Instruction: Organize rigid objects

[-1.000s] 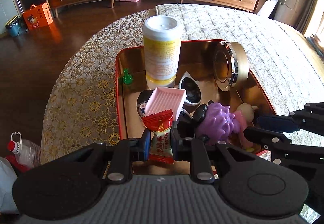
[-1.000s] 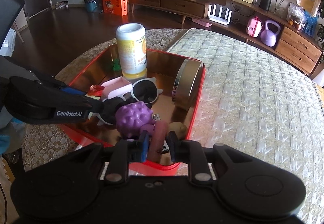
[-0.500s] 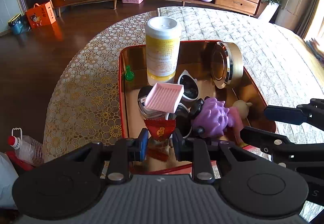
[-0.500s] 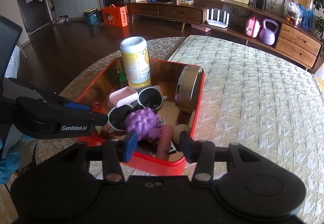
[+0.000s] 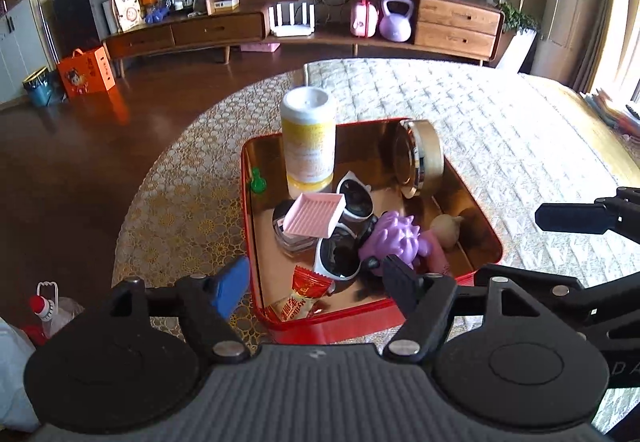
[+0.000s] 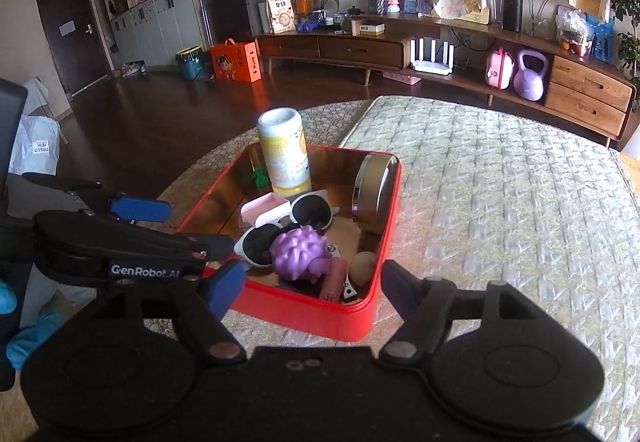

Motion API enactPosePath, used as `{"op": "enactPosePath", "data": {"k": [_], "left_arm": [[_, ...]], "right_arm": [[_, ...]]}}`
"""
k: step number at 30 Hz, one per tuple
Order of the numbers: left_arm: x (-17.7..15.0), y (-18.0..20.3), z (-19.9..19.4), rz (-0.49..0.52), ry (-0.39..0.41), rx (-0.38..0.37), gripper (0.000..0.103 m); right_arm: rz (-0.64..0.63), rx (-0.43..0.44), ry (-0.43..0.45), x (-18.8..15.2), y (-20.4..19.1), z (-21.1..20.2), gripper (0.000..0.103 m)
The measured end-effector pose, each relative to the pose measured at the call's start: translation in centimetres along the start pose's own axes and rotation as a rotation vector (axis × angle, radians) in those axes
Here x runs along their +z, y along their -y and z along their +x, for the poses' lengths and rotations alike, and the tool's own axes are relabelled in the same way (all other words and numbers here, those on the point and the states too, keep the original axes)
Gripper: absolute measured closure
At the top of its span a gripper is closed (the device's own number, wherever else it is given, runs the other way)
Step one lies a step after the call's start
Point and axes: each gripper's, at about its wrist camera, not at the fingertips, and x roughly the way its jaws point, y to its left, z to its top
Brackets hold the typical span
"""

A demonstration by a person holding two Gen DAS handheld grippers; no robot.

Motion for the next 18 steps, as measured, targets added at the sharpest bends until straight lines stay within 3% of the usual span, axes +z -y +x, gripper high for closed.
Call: {"op": "enactPosePath", "data": {"k": [9, 18], "left_arm": [[-0.1, 0.0, -2.9, -0.008, 0.062, -0.006, 0.021], [-0.9, 0.0, -4.9, -0.029, 0.095, -0.019, 0.014]], "right_arm": [[-0.007, 0.014, 0.077, -0.5, -0.5, -3.2, 0.002], [0.033, 0.023, 0.141, -0.6, 0.0, -5.5, 0.0]]}}
